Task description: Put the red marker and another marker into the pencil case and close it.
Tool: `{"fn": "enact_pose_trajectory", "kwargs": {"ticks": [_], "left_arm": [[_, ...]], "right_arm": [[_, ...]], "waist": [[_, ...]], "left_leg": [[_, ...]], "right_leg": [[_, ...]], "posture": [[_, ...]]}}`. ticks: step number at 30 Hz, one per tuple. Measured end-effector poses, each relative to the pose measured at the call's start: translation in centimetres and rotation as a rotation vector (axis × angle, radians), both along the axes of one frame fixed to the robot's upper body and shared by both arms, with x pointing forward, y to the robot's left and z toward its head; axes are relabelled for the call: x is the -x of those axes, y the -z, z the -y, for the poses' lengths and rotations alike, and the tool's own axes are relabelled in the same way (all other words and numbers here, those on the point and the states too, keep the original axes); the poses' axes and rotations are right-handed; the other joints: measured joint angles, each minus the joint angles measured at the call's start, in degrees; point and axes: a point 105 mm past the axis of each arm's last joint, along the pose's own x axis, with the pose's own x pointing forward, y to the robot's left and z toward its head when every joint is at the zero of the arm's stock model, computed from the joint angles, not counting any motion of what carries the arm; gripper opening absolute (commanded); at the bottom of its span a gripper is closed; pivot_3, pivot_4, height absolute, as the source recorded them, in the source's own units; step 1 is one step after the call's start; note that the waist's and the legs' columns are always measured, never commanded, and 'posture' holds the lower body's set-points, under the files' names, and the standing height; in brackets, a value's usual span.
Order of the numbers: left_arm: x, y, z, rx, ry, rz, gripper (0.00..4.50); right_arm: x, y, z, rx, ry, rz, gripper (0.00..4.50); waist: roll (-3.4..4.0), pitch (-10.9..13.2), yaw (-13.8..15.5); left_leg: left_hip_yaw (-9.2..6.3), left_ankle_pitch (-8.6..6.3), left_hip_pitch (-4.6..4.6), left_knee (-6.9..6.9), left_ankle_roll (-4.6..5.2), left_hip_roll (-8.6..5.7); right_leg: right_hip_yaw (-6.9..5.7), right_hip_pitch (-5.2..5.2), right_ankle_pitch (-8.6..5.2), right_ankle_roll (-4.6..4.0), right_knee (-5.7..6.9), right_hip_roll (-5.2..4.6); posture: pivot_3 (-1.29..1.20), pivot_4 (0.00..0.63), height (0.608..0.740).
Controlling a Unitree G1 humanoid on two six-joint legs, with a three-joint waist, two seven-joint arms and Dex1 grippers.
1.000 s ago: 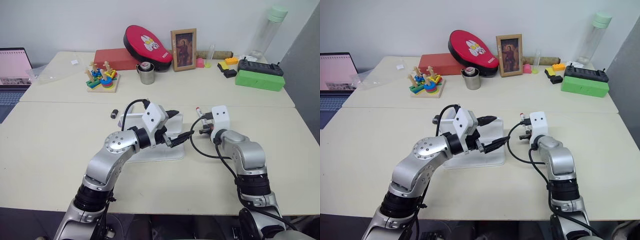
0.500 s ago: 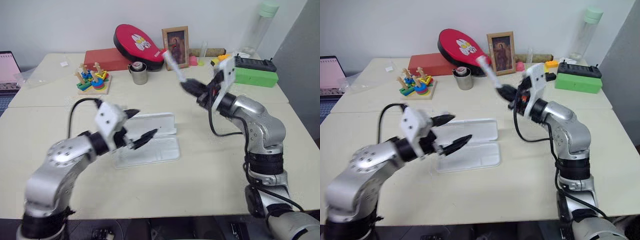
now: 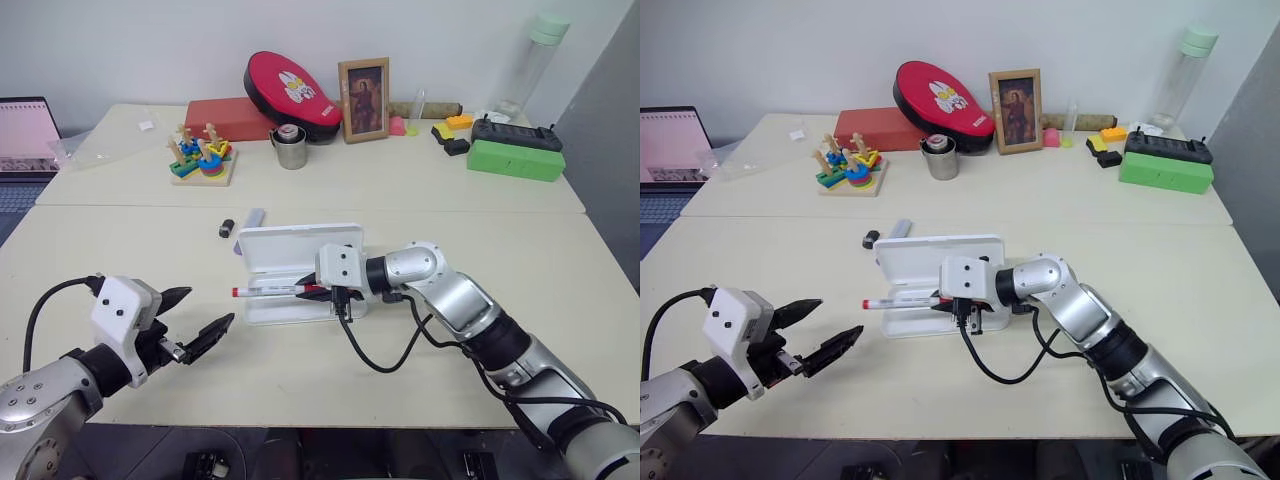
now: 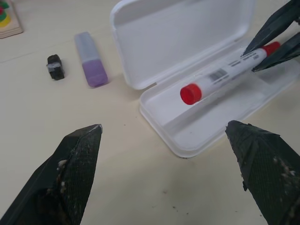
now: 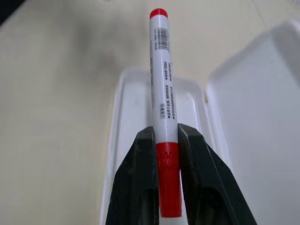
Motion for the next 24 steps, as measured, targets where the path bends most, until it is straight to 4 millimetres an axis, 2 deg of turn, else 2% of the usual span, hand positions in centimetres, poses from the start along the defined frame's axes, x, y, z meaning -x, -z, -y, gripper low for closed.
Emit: {"fn": "enact_pose_trajectory", "kwargs": {"ticks": [6,7,8,9,10,17,21,24], "left_arm": [[-0.2,0.4,0.7,0.005,0.019,-0.002,4.5],[-0.3,0.4,0.7,0.005,0.018,0.001,4.5],[-0.3,0.3,0.7,0.005,0.017,0.002,4.5],[-0.3,0.4,0.7,0.005,0.016,0.002,4.5],[-0.4,0.4,0.8,0.005,0.017,0.002,4.5],[-1.2,-0.4,0.8,0.035,-0.003,0.039,4.5],[-2.4,-0.3,-0.6,0.045,-0.08,0.033,4.5],[-4.0,-0.7,-1.6,0.054,-0.155,0.049,4.5]], "right_arm": [[-1.2,0.7,-0.3,0.018,0.009,0.012,0.26],[-1.4,1.0,-0.1,0.027,0.012,0.008,0.61],[-1.5,1.2,0.1,0.031,0.014,0.005,0.61],[-1.6,1.3,0.2,0.035,0.015,0.003,1.0],[-1.6,1.3,0.3,0.039,0.013,0.001,1.1],[-1.6,0.9,0.7,0.036,0.005,-0.015,2.67],[-1.2,-0.6,0.8,-0.01,-0.01,-0.029,3.62],[-0.2,-3.8,0.6,-0.15,-0.044,-0.108,4.35]], "waist": [[0.01,0.0,0.0],[0.01,0.0,0.0],[0.01,0.0,0.0],[0.01,0.0,0.0],[0.01,0.0,0.0],[0.0,0.0,0.0],[0.01,0.0,0.0],[0.01,0.0,0.1]], "left_leg": [[0.0,0.0,0.0,-0.07,0.0,0.0],[0.0,0.0,0.0,-0.07,0.0,0.0],[0.0,0.0,0.0,-0.07,0.0,0.0],[0.0,0.0,0.0,-0.07,0.0,0.0],[0.0,0.0,0.0,-0.07,0.0,0.0],[0.0,0.0,0.0,-0.06,0.0,0.0],[-0.01,0.0,0.0,-0.06,0.0,0.0],[-0.02,0.0,0.0,-0.05,0.0,0.0]], "right_leg": [[0.0,-0.01,-0.01,-0.01,0.0,0.0],[0.0,0.0,-0.01,-0.01,0.0,0.0],[0.0,0.0,-0.01,-0.01,0.0,0.0],[0.0,0.0,-0.01,-0.01,0.0,0.0],[0.0,0.0,-0.01,-0.01,0.0,0.0],[0.0,0.01,-0.01,-0.01,0.01,0.0],[-0.01,0.01,-0.01,-0.01,0.02,0.0],[-0.02,0.02,-0.01,0.0,0.03,0.0]], "posture": [[0.0,0.15,0.74],[0.0,0.15,0.74],[0.0,0.15,0.74],[0.0,0.15,0.74],[0.0,0.15,0.74],[0.0,0.15,0.74],[0.0,0.15,0.74],[0.0,0.15,0.74]]}}
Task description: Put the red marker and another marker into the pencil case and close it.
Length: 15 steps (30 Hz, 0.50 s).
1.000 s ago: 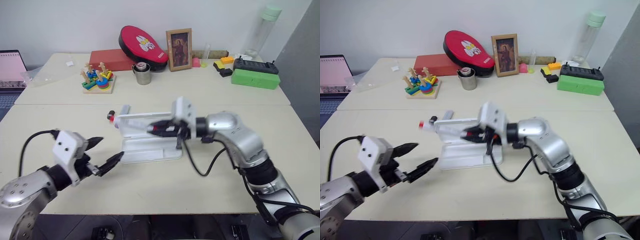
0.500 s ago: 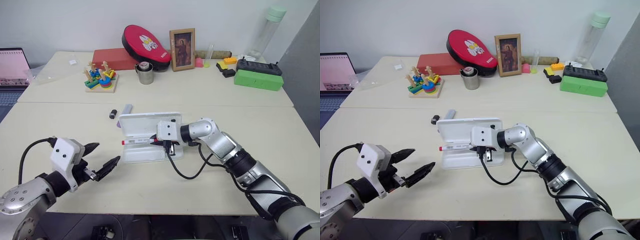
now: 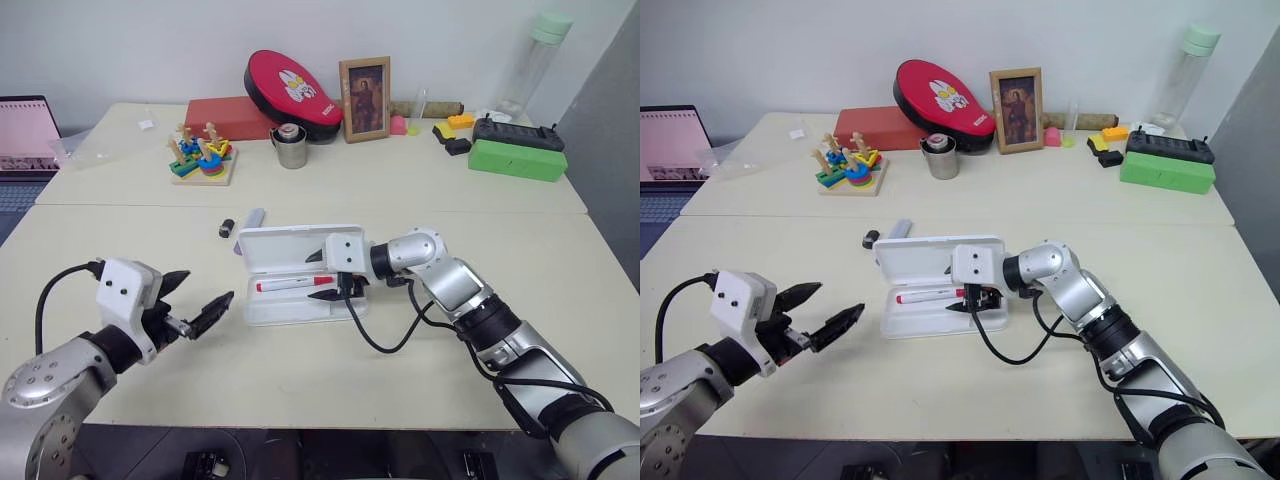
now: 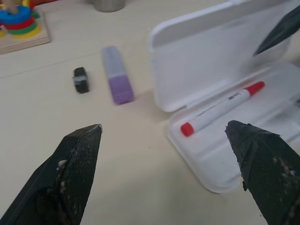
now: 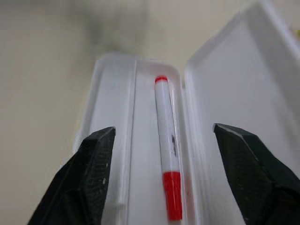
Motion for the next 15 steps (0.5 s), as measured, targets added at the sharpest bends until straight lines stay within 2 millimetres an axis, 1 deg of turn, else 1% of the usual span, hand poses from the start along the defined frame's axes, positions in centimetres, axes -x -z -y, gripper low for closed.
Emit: {"fn": "enact_pose_trajectory", "kwargs": {"ticks": [1,2,3,6,9,12,15], "left_arm": [[-0.7,0.0,-0.4,0.002,-0.027,-0.002,4.5],[-0.9,0.0,-0.6,0.004,-0.037,-0.004,4.5],[-1.7,0.0,-1.4,0.005,-0.078,-0.014,4.5],[-3.2,0.0,-2.4,0.015,-0.124,-0.04,4.5],[-4.1,0.7,-1.9,0.025,-0.1,-0.081,4.5],[-4.9,2.4,-0.8,0.017,-0.054,-0.151,4.5],[-6.2,3.3,-0.3,0.02,-0.032,-0.193,4.5]], "right_arm": [[0.4,-1.6,-0.1,-0.06,-0.014,-0.02,4.44],[0.5,-2.1,0.0,-0.079,-0.016,-0.027,4.44],[0.7,-4.3,0.1,-0.156,-0.021,-0.033,4.44],[0.2,-7.6,0.5,-0.276,0.018,-0.029,4.44],[-0.5,-9.4,0.6,-0.34,0.075,0.009,4.44],[-1.0,-10.4,0.6,-0.378,0.116,0.031,4.44],[-1.2,-10.8,0.6,-0.405,0.142,0.037,4.44]], "waist": [[0.0,0.0,0.0],[0.0,0.0,0.0],[-0.01,0.0,0.0],[-0.01,0.0,0.0],[-0.01,0.0,-0.1],[0.0,0.0,0.0],[0.0,0.0,0.0]], "left_leg": [[0.0,0.0,0.0,0.0,0.0,0.0],[0.0,0.0,0.0,0.0,0.0,0.0],[-0.01,0.0,0.0,0.0,0.0,0.0],[-0.02,0.0,0.0,0.0,0.0,0.0],[0.0,0.0,0.0,-0.02,0.0,0.0],[-0.01,0.0,-0.01,-0.04,0.0,0.0],[-0.02,0.0,-0.02,-0.04,0.0,0.0]], "right_leg": [[0.0,0.0,0.0,0.0,0.0,0.0],[0.0,0.0,0.0,0.0,0.0,0.0],[-0.01,0.0,0.0,0.0,0.01,0.0],[-0.02,-0.01,0.0,0.0,0.01,0.01],[-0.01,-0.02,0.0,0.0,0.01,0.01],[-0.02,-0.05,0.0,0.0,0.02,0.01],[-0.04,-0.06,0.0,0.0,0.03,0.01]], "posture": [[0.0,0.15,0.74],[0.0,0.15,0.74],[0.0,0.15,0.74],[0.0,0.15,0.74],[0.0,0.15,0.74],[0.0,0.15,0.74],[0.0,0.15,0.74]]}}
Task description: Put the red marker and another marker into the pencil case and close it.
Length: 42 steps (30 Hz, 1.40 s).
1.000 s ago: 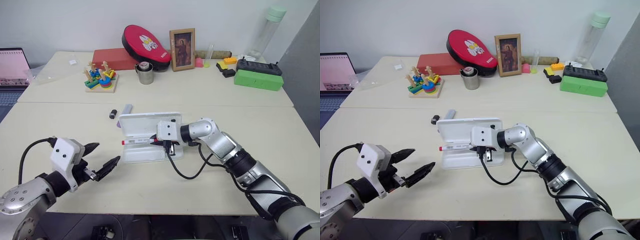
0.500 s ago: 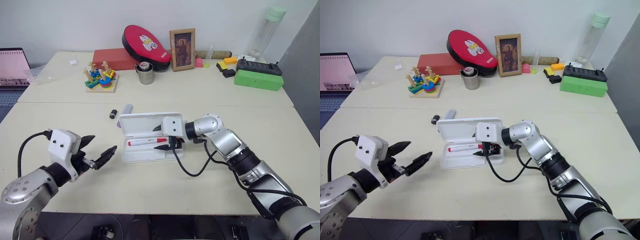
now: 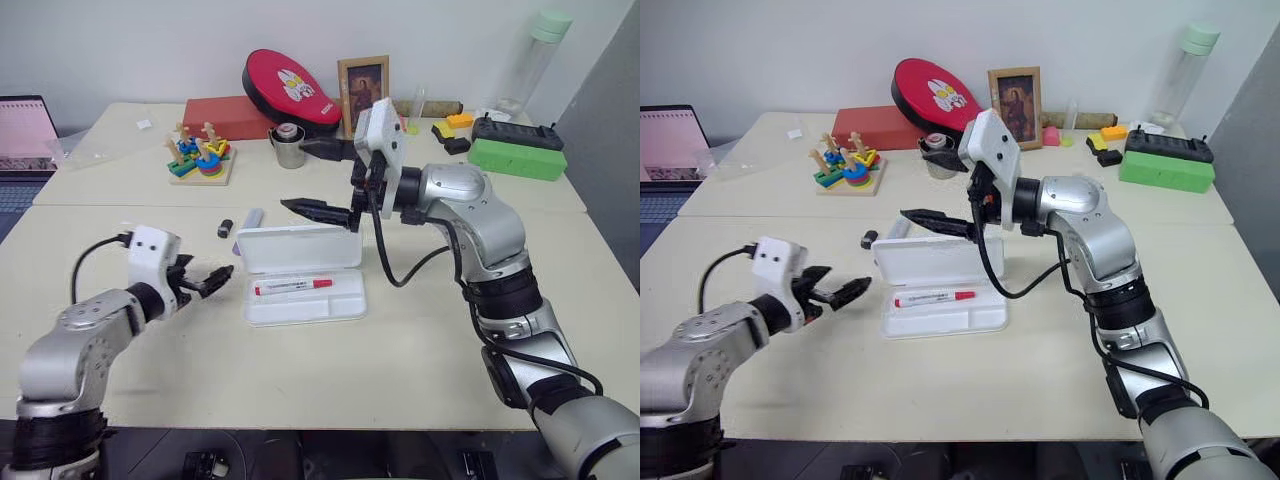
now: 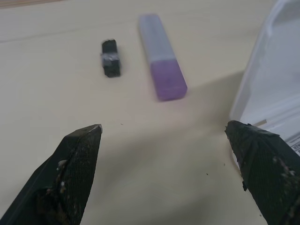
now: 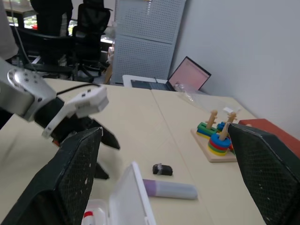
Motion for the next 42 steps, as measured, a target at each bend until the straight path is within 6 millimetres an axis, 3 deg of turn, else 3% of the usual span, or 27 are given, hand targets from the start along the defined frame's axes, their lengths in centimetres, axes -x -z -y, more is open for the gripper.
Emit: {"fn": "enact_pose_trajectory", "kwargs": {"ticks": [7,13,25,42], "left_arm": [[-2.9,0.2,0.5,-0.006,0.016,-0.003,4.5],[-3.6,1.6,1.3,-0.012,0.038,-0.032,4.5],[-5.2,1.5,3.0,-0.011,0.061,-0.004,4.5],[-5.4,1.7,3.2,-0.021,0.046,0.007,1.39]], "right_arm": [[-0.3,0.0,0.2,-0.007,0.031,-0.006,4.44],[-0.5,-0.1,0.5,-0.005,0.05,-0.008,4.44],[-0.6,0.0,0.7,0.006,0.056,-0.008,4.44],[-0.4,0.4,0.8,0.017,0.051,-0.023,4.5]], "waist": [[0.0,0.0,0.0],[0.0,0.0,0.0],[0.0,0.0,0.0],[0.0,0.0,0.0]], "left_leg": [[0.01,0.0,-0.01,0.0,0.0,0.0],[0.01,0.0,-0.01,0.0,0.0,0.0],[0.0,0.01,-0.01,0.02,-0.01,0.0],[0.0,0.01,-0.01,0.02,-0.01,0.0]], "right_leg": [[0.0,0.01,0.0,0.0,-0.01,0.0],[0.0,0.01,0.0,0.0,0.0,0.0],[-0.01,0.02,0.0,0.01,0.01,0.0],[-0.01,0.03,0.0,0.01,0.01,0.0]], "posture": [[0.0,0.15,0.74],[0.0,0.15,0.74],[0.0,0.15,0.74],[0.0,0.15,0.74]]}}
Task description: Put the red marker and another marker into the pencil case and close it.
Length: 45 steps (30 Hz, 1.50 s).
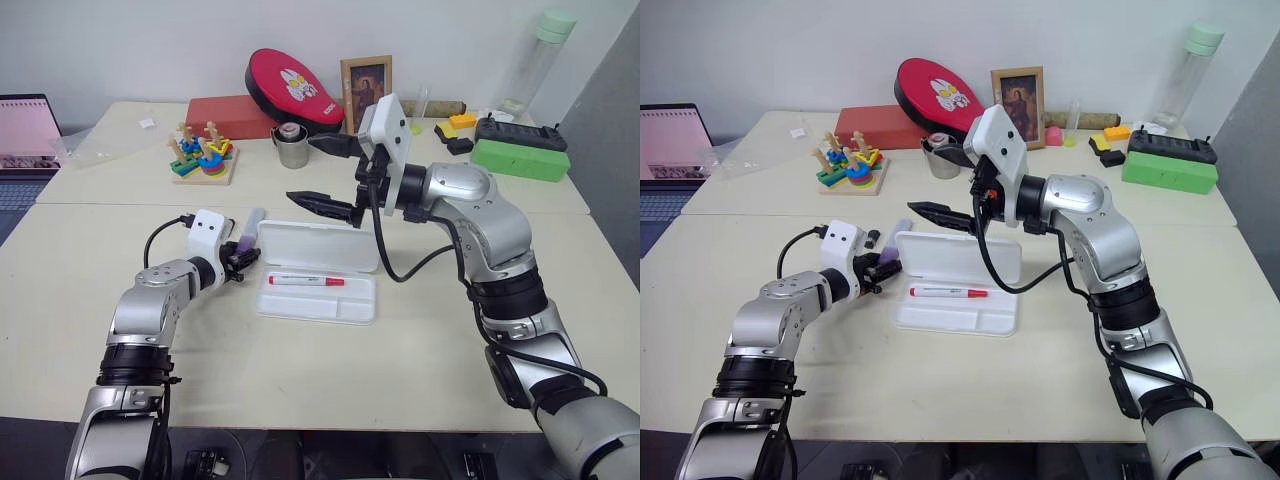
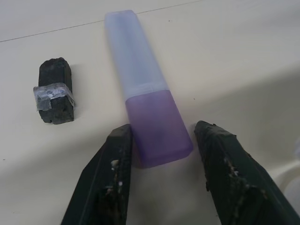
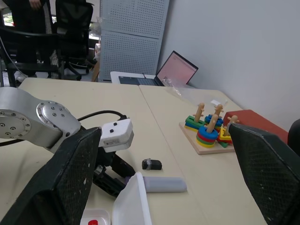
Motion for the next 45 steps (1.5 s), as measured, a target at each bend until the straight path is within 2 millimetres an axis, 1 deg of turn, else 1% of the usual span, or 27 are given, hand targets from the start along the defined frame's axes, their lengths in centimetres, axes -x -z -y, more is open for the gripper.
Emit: {"fn": "enact_pose_trajectory", "kwargs": {"ticks": [1,11,12,13,14,15,17,19,20,22,23,24,26,28,30,32,35,36,37,39,42,45], "left_arm": [[0.0,0.0,0.0,0.001,0.0,0.0,1.23],[0.0,0.0,-0.3,0.003,-0.025,0.011,1.22],[0.0,-0.1,-0.4,0.01,-0.035,0.021,1.22],[-0.2,-0.8,-0.6,0.023,-0.055,0.057,1.22],[-0.3,-1.7,-0.8,0.03,-0.071,0.107,1.22],[-0.6,-3.2,-1.2,0.05,-0.099,0.172,1.22],[-0.4,-7.1,-2.5,0.084,-0.145,0.332,1.22],[0.5,-10.5,-2.9,0.11,-0.129,0.455,1.22],[1.3,-12.3,-2.3,0.116,-0.076,0.513,1.22],[3.1,-14.6,-0.7,0.113,0.058,0.58,1.22],[3.8,-15.2,0.2,0.112,0.128,0.588,1.22],[4.6,-15.4,1.1,0.101,0.205,0.574,1.22],[6.1,-15.1,2.6,0.06,0.349,0.527,1.22],[8.1,-13.3,3.9,-0.059,0.56,0.393,1.22],[9.4,-12.1,4.8,-0.111,0.713,0.306,1.22],[10.0,-11.1,5.5,-0.162,0.827,0.261,1.22],[10.3,-8.6,5.7,-0.267,0.962,0.163,1.22],[10.3,-7.5,5.6,-0.292,1.003,0.119,1.22],[10.4,-6.8,5.6,-0.308,1.029,0.095,1.22],[10.2,-5.4,5.3,-0.356,1.085,0.047,1.22],[9.4,-4.9,4.8,-0.402,1.106,0.042,1.22],[8.3,-4.9,5.0,-0.43,1.121,0.074,1.22]], "right_arm": [[0.0,0.1,0.0,0.0,0.001,-0.003,4.5],[-0.1,0.4,0.2,0.003,0.004,-0.012,4.5],[-0.1,0.4,0.2,0.006,0.003,-0.012,4.5],[-0.1,0.5,0.5,0.014,0.004,-0.011,4.5],[-0.2,0.5,0.8,0.02,0.005,-0.011,4.5],[0.0,0.3,1.3,0.01,-0.011,-0.022,4.5],[0.7,-0.1,2.6,-0.005,-0.054,-0.044,4.5],[1.6,-0.8,3.9,-0.015,-0.09,-0.047,4.5],[2.0,-1.2,4.6,-0.02,-0.1,-0.045,4.5],[2.6,-1.6,5.5,-0.022,-0.115,-0.048,4.5],[2.9,-1.6,5.9,-0.011,-0.121,-0.051,4.5],[3.5,-1.1,6.3,0.017,-0.136,-0.062,4.5],[4.4,0.4,7.1,0.075,-0.15,-0.102,4.5],[5.2,2.2,7.8,0.142,-0.148,-0.142,4.5],[5.3,3.1,8.0,0.161,-0.138,-0.168,4.5],[5.4,3.6,8.0,0.187,-0.128,-0.169,4.5],[5.1,4.6,8.1,0.251,-0.084,-0.152,4.5],[5.0,5.5,8.2,0.272,-0.071,-0.166,4.5],[5.0,6.0,8.2,0.282,-0.068,-0.18,4.5],[5.2,6.6,8.2,0.29,-0.068,-0.197,4.5],[5.3,6.6,8.2,0.293,-0.057,-0.188,4.5],[5.5,6.6,8.2,0.294,-0.051,-0.181,4.5]], "waist": [[0.0,0.0,0.0],[0.0,0.0,-0.1],[0.0,0.0,-0.1],[0.0,0.0,0.0],[-0.01,0.0,0.0],[-0.02,0.0,0.1],[-0.03,0.0,0.1],[-0.03,0.0,0.1],[-0.04,0.0,0.1],[-0.03,0.0,0.0],[-0.03,0.0,0.0],[-0.03,0.0,0.0],[0.0,0.0,0.0],[-0.01,0.1,-0.1],[0.13,0.1,-0.1],[0.16,0.2,-0.1],[0.15,0.2,0.0],[0.14,0.2,0.0],[0.16,0.2,0.0],[0.15,0.2,0.0],[0.15,0.2,0.0],[0.15,0.2,0.0]], "left_leg": [[0.0,0.0,0.0,0.0,0.0,0.0],[0.0,0.0,0.0,0.0,0.0,0.0],[0.0,0.0,0.0,0.0,0.0,0.0],[-0.01,0.0,-0.01,0.0,0.0,0.0],[-0.01,0.0,-0.03,0.01,0.0,0.0],[-0.03,0.0,-0.05,0.02,-0.01,0.0],[-0.04,0.0,-0.1,0.03,-0.01,0.0],[-0.03,0.0,-0.11,0.04,-0.01,0.0],[-0.03,0.0,-0.13,0.03,0.0,0.0],[-0.02,0.0,-0.12,0.02,0.0,0.0],[-0.02,0.0,-0.1,0.03,0.0,0.0],[-0.03,0.0,-0.11,0.02,0.01,0.0],[0.04,-0.01,-0.08,0.05,0.01,0.0],[0.04,-0.01,-0.09,0.04,0.01,0.0],[0.12,-0.01,-0.08,0.04,0.02,0.0],[0.12,-0.01,-0.07,0.04,0.02,0.0],[0.13,-0.01,-0.08,0.06,0.02,0.0],[0.13,-0.01,-0.09,0.06,0.02,0.0],[0.13,-0.01,-0.13,0.05,0.02,0.0],[0.12,-0.01,-0.23,0.05,0.02,0.0],[0.11,-0.01,-0.29,0.06,0.02,0.0],[0.1,-0.01,-0.3,0.07,0.02,0.0]], "right_leg": [[0.0,0.0,0.0,0.0,0.0,0.0],[0.0,0.0,0.0,0.0,0.01,0.0],[0.0,0.0,0.0,0.0,0.01,0.0],[0.0,-0.01,0.0,0.0,0.0,0.0],[-0.01,-0.01,0.0,0.0,-0.01,0.0],[-0.03,-0.01,0.0,0.0,-0.02,0.0],[-0.04,-0.02,0.0,0.0,-0.06,-0.01],[-0.03,-0.02,0.0,0.0,-0.08,-0.01],[-0.03,-0.02,0.0,0.01,-0.09,-0.01],[-0.03,-0.01,0.0,0.01,-0.09,-0.01],[-0.03,-0.01,0.0,0.01,-0.07,-0.01],[-0.04,-0.01,-0.01,0.02,-0.07,-0.01],[0.03,-0.01,-0.01,0.02,-0.06,-0.01],[0.03,-0.02,-0.01,0.02,-0.06,0.0],[0.1,-0.08,-0.02,0.03,-0.06,0.0],[0.1,-0.08,-0.06,0.1,-0.05,0.0],[0.1,-0.06,-0.06,0.1,-0.09,0.0],[0.1,-0.06,-0.06,0.09,-0.1,0.0],[0.1,-0.1,-0.05,0.08,-0.1,0.0],[0.08,-0.2,-0.03,0.04,-0.09,0.0],[0.07,-0.26,-0.03,0.04,-0.09,0.0],[0.07,-0.25,-0.04,0.06,-0.08,0.0]], "posture": [[0.0,0.15,0.74],[0.0,0.15,0.74],[0.0,0.15,0.74],[0.0,0.15,0.74],[0.0,0.15,0.74],[0.0,0.15,0.74],[0.0,0.15,0.74],[0.0,0.15,0.74],[0.0,0.15,0.74],[0.0,0.15,0.74],[0.0,0.15,0.74],[0.0,0.15,0.74],[0.0,0.15,0.74],[0.0,0.15,0.74],[0.0,0.15,0.74],[0.0,0.15,0.74],[0.0,0.15,0.74],[0.0,0.15,0.74],[0.0,0.15,0.74],[0.0,0.15,0.74],[0.0,0.15,0.74],[0.0,0.15,0.74]]}}
